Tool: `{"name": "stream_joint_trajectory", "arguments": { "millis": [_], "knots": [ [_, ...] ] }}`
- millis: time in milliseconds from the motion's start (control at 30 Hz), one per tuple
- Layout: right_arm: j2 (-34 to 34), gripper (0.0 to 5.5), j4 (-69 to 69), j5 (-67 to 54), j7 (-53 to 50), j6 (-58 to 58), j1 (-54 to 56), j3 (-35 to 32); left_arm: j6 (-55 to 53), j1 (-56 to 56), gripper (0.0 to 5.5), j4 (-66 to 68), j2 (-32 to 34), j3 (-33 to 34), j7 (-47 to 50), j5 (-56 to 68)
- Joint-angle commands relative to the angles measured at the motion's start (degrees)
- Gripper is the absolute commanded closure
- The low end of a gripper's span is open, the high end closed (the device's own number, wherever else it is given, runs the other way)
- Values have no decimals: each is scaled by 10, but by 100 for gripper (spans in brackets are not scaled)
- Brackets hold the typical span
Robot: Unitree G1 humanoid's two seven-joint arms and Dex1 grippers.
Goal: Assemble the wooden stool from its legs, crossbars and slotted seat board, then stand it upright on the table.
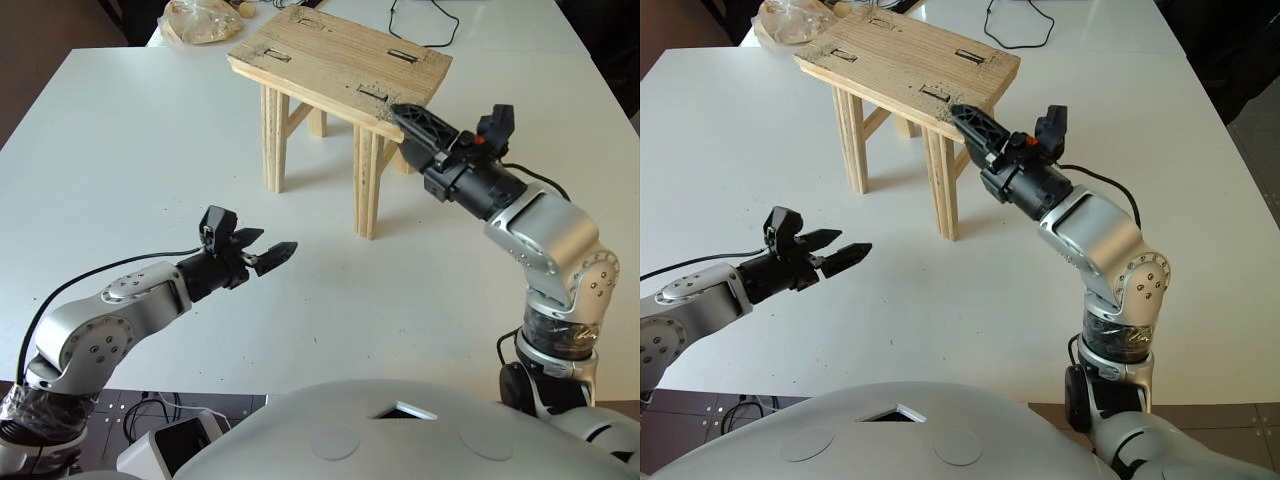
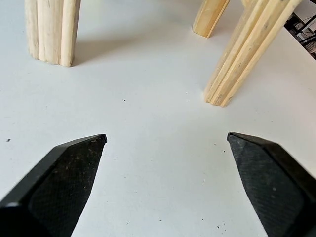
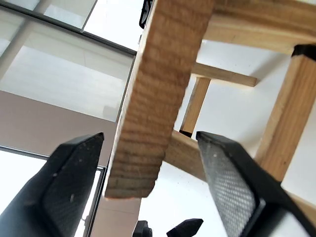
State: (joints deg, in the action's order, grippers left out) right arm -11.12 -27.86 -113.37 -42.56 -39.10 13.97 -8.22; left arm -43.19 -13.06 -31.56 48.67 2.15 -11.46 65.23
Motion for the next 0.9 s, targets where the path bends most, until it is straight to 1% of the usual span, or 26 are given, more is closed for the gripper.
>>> {"name": "stream_joint_trajectory", "arguments": {
  "millis": [33, 100, 167, 267, 333, 433, 533, 600, 667, 767, 833, 900],
  "knots": [
    [48, 207, 8, 4, -33, 8, 43, -40, -16, -4, 101, -10, -8, 11, -23, -19],
    [73, 207, 5, 4, -45, 12, 58, -59, -20, -5, 101, -9, -11, 21, -31, -19],
    [68, 207, 14, 4, -39, -5, 61, -77, -23, -6, 101, -6, -17, 29, -37, -21],
    [13, 207, 64, 4, -4, -59, 42, -100, -22, -5, 101, 2, -35, 32, -30, -41],
    [-37, 207, 111, 4, 20, -90, 14, -108, -18, 5, 101, 12, -50, 30, -20, -63],
    [-74, 207, 165, 4, 47, -99, -11, -117, -9, 17, 101, 24, -66, 26, -19, -102],
    [-99, 207, 187, 18, 77, -88, -21, -114, 6, 24, 101, 38, -81, 24, -25, -148],
    [-115, 207, 201, 83, 109, -83, -25, -106, 34, 29, 101, 49, -96, 19, -25, -193],
    [-111, 207, 228, 139, 134, -64, -29, -105, 73, 36, 101, 63, -112, 1, -22, -253],
    [-126, 207, 227, 272, 215, -38, -41, -79, 121, 42, 101, 91, -135, -19, -25, -322],
    [-160, 207, 229, 482, 299, 51, -55, 8, 152, 49, 101, 124, -173, -9, -9, -344],
    [-170, 207, 268, 642, 342, 142, -75, 78, 194, 59, 101, 177, -195, -10, 5, -386]
  ]
}}
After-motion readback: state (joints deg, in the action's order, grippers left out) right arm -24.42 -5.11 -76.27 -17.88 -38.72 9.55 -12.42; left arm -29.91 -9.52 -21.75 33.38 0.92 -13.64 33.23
